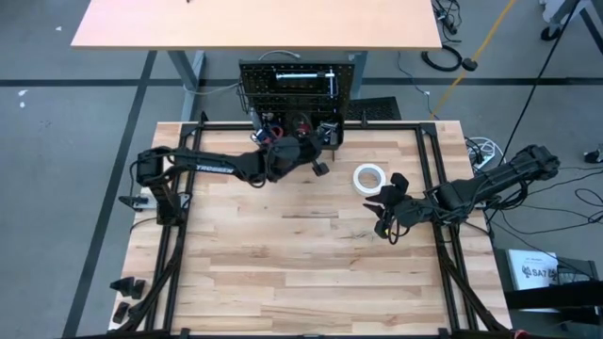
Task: Hang tools onto peg board
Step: Put the top hanger hook into the right black bin on the peg board, then put the hanger hook into the right black bin on the peg board
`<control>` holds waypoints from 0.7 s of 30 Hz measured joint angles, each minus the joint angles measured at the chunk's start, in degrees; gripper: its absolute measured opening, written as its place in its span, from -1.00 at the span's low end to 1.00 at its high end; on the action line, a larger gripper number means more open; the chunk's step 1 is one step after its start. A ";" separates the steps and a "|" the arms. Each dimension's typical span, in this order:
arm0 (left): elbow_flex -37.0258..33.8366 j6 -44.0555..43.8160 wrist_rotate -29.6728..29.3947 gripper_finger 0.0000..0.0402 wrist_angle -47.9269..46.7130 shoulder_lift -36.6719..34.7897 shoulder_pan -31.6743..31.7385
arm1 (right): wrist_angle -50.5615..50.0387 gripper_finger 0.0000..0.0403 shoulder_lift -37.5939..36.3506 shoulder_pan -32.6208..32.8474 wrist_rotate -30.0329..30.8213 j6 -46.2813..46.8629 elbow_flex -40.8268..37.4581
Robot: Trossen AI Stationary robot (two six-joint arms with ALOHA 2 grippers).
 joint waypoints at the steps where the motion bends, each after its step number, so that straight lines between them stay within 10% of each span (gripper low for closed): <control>1: 0.00 0.00 -0.82 -1.00 -0.16 0.04 -0.02 | 0.01 -0.62 0.00 0.00 0.00 -0.01 0.00; 9: 0.00 0.24 -3.58 -0.93 -0.35 0.11 -0.02 | 0.21 -0.62 0.00 0.00 0.00 0.09 0.00; 21: 0.00 0.18 -4.76 -0.32 -0.15 0.11 -0.13 | 0.19 -0.62 0.00 0.00 -0.02 0.18 0.00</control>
